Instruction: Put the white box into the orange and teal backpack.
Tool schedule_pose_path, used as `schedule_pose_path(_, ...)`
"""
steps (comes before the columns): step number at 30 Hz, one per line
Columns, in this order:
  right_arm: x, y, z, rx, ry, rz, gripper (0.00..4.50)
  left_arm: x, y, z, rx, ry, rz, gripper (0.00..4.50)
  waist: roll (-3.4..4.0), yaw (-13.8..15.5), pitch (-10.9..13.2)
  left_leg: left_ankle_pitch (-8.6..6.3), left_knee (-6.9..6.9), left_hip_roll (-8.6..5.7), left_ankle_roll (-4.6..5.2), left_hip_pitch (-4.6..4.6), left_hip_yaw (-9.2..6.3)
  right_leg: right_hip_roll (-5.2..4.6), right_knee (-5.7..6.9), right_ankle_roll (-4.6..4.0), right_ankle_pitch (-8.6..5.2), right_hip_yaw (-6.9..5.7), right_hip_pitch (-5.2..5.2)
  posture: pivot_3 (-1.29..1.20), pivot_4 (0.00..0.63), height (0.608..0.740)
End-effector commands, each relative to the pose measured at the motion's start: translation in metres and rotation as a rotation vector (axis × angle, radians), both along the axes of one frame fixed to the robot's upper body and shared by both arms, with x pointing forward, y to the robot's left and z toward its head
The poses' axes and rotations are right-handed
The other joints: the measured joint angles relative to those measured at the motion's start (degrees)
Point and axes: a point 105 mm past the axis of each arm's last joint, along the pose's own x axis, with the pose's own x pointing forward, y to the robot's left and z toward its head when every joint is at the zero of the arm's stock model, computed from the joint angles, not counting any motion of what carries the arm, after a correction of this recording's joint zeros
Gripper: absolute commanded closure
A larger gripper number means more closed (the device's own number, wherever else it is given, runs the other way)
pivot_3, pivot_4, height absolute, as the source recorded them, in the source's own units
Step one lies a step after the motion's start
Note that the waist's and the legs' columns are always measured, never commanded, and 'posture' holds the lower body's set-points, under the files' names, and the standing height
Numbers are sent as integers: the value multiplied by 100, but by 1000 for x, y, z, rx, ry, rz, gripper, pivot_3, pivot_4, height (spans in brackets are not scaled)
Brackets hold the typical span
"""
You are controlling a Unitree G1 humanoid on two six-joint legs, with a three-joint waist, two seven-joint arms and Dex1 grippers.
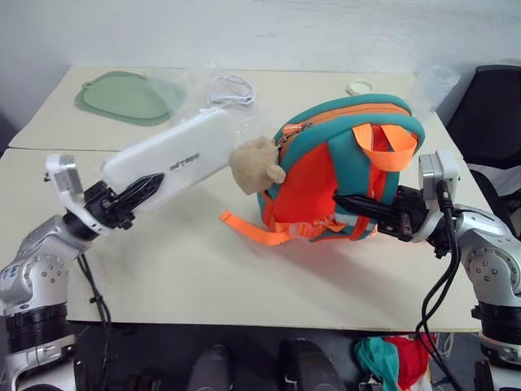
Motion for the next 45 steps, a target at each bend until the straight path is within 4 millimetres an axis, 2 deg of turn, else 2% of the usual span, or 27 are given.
schedule_pose_path(1,-4,5,4,2,-46,11,4487,-5,-16,23,-8,-85,-41,3273,0,-3,0,0,0,0,0,0,0,0,-2,1,0,0,1,0,150,740)
schedule_pose_path(7,-4,11,0,6,-43,15,4487,-17,-34,29,30,-97,-166,3273,0,-29,0,2,0,2,-3,0,4,7,-3,2,1,3,0,0,150,740)
schedule_pose_path(11,-2,15,0,12,-47,11,4487,-34,-31,31,60,-40,-257,3273,0,-28,0,4,-1,4,-5,1,1,9,-1,1,1,2,-2,0,150,740)
schedule_pose_path(15,1,18,-1,20,-49,7,4487,-43,-19,44,68,-20,-256,3273,0,-21,1,4,-1,3,-5,1,1,7,-2,1,0,3,-1,0,150,740)
schedule_pose_path(25,6,21,-4,20,-41,-1,4487,-66,-23,52,120,33,-337,3273,1,-30,1,4,-5,3,-6,1,0,6,-3,-1,-1,5,-2,0,150,740)
schedule_pose_path(31,7,27,-6,27,-35,13,4487,-56,-28,34,184,27,-276,3273,1,-22,1,5,-6,2,-6,5,1,5,-1,-3,-2,6,-1,0,150,740)
schedule_pose_path(35,6,28,-6,30,-34,21,4487,-39,-28,25,254,-20,-181,3273,1,-18,1,5,-5,1,-6,5,2,5,-2,-3,-2,6,-1,0,150,740)
schedule_pose_path(40,5,28,-7,25,-28,31,4487,-29,-31,12,386,-46,-174,3273,1,-18,1,4,-6,1,-5,5,3,5,-2,-3,-2,6,-1,0,150,740)
schedule_pose_path(42,3,27,-8,13,-23,38,4487,-26,-34,13,469,-91,-179,3273,1,-17,1,4,-6,1,-5,5,2,5,-2,-3,-2,6,-1,0,150,740)
schedule_pose_path(45,-1,27,-11,-3,-13,51,4487,-16,-46,30,476,-145,-178,3273,1,19,1,3,-4,0,-2,4,1,4,-2,-3,-2,4,0,0,150,740)
